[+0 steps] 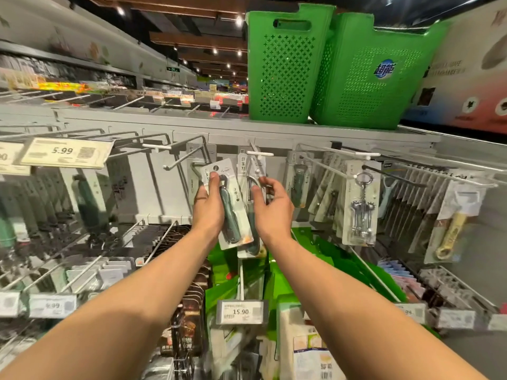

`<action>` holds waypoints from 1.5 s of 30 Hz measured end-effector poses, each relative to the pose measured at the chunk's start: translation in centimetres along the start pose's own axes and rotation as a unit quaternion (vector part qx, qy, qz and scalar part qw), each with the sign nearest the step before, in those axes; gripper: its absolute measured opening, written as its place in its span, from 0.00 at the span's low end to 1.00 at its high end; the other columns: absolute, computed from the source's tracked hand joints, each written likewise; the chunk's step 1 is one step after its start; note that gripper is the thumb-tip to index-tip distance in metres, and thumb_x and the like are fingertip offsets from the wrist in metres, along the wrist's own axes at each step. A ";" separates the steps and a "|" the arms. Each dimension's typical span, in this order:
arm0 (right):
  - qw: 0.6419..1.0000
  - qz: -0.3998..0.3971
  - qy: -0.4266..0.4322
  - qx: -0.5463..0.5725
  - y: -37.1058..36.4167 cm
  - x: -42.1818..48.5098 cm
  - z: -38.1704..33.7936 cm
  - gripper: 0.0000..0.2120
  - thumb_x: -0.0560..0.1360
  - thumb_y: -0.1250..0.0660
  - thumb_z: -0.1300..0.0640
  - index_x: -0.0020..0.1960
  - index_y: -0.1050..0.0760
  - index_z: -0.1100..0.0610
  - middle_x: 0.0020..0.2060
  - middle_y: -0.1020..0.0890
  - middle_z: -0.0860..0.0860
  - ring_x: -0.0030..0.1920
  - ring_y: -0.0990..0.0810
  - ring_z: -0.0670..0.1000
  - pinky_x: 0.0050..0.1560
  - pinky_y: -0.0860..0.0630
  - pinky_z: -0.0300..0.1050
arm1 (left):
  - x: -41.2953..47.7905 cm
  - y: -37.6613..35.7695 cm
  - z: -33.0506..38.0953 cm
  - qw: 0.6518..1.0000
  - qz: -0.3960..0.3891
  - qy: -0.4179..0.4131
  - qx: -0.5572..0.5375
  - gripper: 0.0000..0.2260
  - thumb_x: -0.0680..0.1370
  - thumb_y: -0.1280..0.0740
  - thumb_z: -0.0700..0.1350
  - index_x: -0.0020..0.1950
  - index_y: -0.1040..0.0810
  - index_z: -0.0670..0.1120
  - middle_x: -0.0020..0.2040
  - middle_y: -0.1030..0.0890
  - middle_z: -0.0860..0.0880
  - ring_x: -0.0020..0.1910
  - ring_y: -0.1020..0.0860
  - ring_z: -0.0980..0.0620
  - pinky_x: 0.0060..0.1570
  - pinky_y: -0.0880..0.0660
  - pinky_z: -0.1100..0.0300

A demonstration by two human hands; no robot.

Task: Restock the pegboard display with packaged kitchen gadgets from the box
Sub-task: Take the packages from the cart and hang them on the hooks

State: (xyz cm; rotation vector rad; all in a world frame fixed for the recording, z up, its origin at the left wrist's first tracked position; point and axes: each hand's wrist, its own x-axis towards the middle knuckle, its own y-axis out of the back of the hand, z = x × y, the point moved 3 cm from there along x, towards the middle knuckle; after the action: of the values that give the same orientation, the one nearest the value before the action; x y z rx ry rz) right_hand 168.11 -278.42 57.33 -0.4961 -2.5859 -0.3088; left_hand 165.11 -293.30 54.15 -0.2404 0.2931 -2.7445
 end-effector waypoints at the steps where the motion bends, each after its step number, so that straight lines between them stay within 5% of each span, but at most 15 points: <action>1: 1.000 0.002 -0.001 0.003 -0.6 0.8 0.7 0.07 0.81 0.32 0.49 0.59 0.23 0.42 0.58 0.18 0.45 0.54 0.20 0.44 0.57 0.25 0.39 | 0.8 -0.3 -0.2 1.000 -0.001 0.005 0.010 0.50 0.61 0.40 0.87 0.72 0.24 0.57 0.66 0.17 0.51 0.69 0.21 0.44 0.73 0.29 0.40; 3: 1.000 0.010 -0.003 0.004 -1.8 2.3 1.9 0.08 0.81 0.32 0.48 0.60 0.23 0.42 0.57 0.18 0.45 0.53 0.19 0.44 0.59 0.22 0.42 | 1.6 -0.9 0.4 0.999 -0.008 0.009 0.036 0.51 0.63 0.43 0.87 0.76 0.28 0.56 0.71 0.20 0.51 0.72 0.24 0.44 0.76 0.32 0.39; 8: 0.999 -0.009 -0.025 -0.045 -3.8 6.1 3.9 0.11 0.81 0.32 0.45 0.63 0.23 0.42 0.58 0.18 0.47 0.57 0.19 0.50 0.60 0.24 0.47 | 4.6 -2.8 1.1 0.998 -0.020 -0.041 0.052 0.38 0.77 0.43 0.75 0.70 0.22 0.45 0.64 0.16 0.44 0.64 0.18 0.44 0.70 0.25 0.42; 13: 0.998 -0.016 -0.029 -0.048 -5.1 8.8 5.1 0.12 0.81 0.33 0.49 0.62 0.19 0.50 0.52 0.15 0.51 0.52 0.17 0.52 0.58 0.19 0.50 | 6.2 -4.1 1.5 0.992 -0.021 -0.065 0.106 0.22 0.88 0.46 0.59 0.49 0.20 0.47 0.41 0.16 0.51 0.42 0.18 0.52 0.46 0.24 0.56; 17: 0.998 -0.012 -0.040 -0.050 -6.4 10.1 6.4 0.20 0.75 0.42 0.40 0.52 0.19 0.52 0.46 0.17 0.55 0.48 0.16 0.59 0.51 0.17 0.60 | 7.6 -4.6 1.1 0.993 -0.012 -0.072 0.094 0.18 0.88 0.44 0.59 0.58 0.20 0.49 0.49 0.16 0.51 0.55 0.18 0.49 0.59 0.24 0.53; 20: 0.995 -0.037 -0.031 -0.091 -6.7 10.6 6.4 0.11 0.80 0.40 0.52 0.53 0.19 0.53 0.48 0.17 0.58 0.49 0.17 0.60 0.53 0.19 0.61 | 8.0 -4.4 0.8 0.995 -0.006 -0.071 0.073 0.27 0.85 0.44 0.65 0.66 0.21 0.45 0.57 0.16 0.37 0.57 0.18 0.44 0.65 0.23 0.43; 26: 0.996 -0.011 -0.041 -0.082 -5.2 8.9 4.9 0.09 0.82 0.37 0.56 0.58 0.20 0.54 0.52 0.18 0.54 0.49 0.19 0.54 0.57 0.20 0.53 | 6.7 -3.4 1.2 0.996 -0.002 -0.060 0.059 0.24 0.84 0.41 0.65 0.63 0.20 0.48 0.56 0.14 0.46 0.56 0.16 0.48 0.65 0.22 0.47; 30: 0.995 -0.068 -0.045 -0.055 -4.2 5.7 2.6 0.12 0.83 0.39 0.44 0.50 0.21 0.49 0.44 0.17 0.48 0.43 0.20 0.48 0.48 0.24 0.42 | 4.9 -2.4 0.1 0.998 -0.027 -0.033 0.052 0.48 0.69 0.40 0.82 0.78 0.32 0.50 0.73 0.23 0.41 0.72 0.25 0.33 0.71 0.30 0.30; 33: 0.990 -0.104 -0.012 -0.097 -2.9 2.5 0.6 0.10 0.84 0.39 0.47 0.52 0.21 0.50 0.46 0.20 0.46 0.47 0.23 0.46 0.55 0.30 0.43 | 0.2 -1.7 2.0 0.997 -0.037 -0.036 0.051 0.45 0.73 0.40 0.79 0.82 0.37 0.52 0.79 0.29 0.47 0.77 0.30 0.43 0.76 0.33 0.38; 35: 0.991 -0.096 -0.007 -0.095 -2.3 1.2 0.0 0.06 0.83 0.37 0.53 0.49 0.22 0.50 0.45 0.18 0.48 0.49 0.22 0.50 0.57 0.29 0.46 | -1.3 -1.4 2.3 0.997 -0.026 -0.053 0.045 0.41 0.75 0.38 0.76 0.79 0.33 0.51 0.76 0.26 0.48 0.74 0.27 0.45 0.76 0.31 0.41; 38: 0.997 -0.055 -0.033 -0.038 0.2 -2.1 -1.0 0.05 0.79 0.35 0.56 0.45 0.24 0.51 0.38 0.18 0.48 0.42 0.19 0.51 0.48 0.25 0.46 | -3.0 -1.0 1.1 0.997 -0.046 -0.055 0.034 0.41 0.67 0.34 0.81 0.66 0.20 0.51 0.64 0.16 0.48 0.65 0.19 0.46 0.70 0.25 0.40; 42: 0.998 -0.017 -0.041 -0.048 3.8 -5.4 -1.9 0.04 0.80 0.36 0.53 0.49 0.23 0.50 0.39 0.18 0.45 0.46 0.20 0.52 0.48 0.28 0.45 | -9.2 -1.3 3.4 0.992 -0.069 -0.061 0.092 0.26 0.80 0.34 0.67 0.60 0.17 0.46 0.54 0.15 0.48 0.53 0.19 0.52 0.54 0.24 0.60; 45: 0.998 0.022 -0.034 -0.055 6.3 -6.7 -2.8 0.05 0.80 0.37 0.53 0.51 0.23 0.51 0.42 0.16 0.48 0.46 0.19 0.51 0.47 0.27 0.46 | -11.0 -2.0 3.5 0.988 -0.112 -0.063 0.084 0.24 0.82 0.34 0.63 0.55 0.16 0.42 0.46 0.19 0.46 0.46 0.23 0.53 0.47 0.28 0.57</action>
State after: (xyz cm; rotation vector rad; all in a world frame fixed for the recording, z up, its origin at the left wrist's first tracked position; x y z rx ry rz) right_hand 177.27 -275.52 57.13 -0.6107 -2.6290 -0.4274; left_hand 175.23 -287.88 56.55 -0.4223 -0.0007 -2.9380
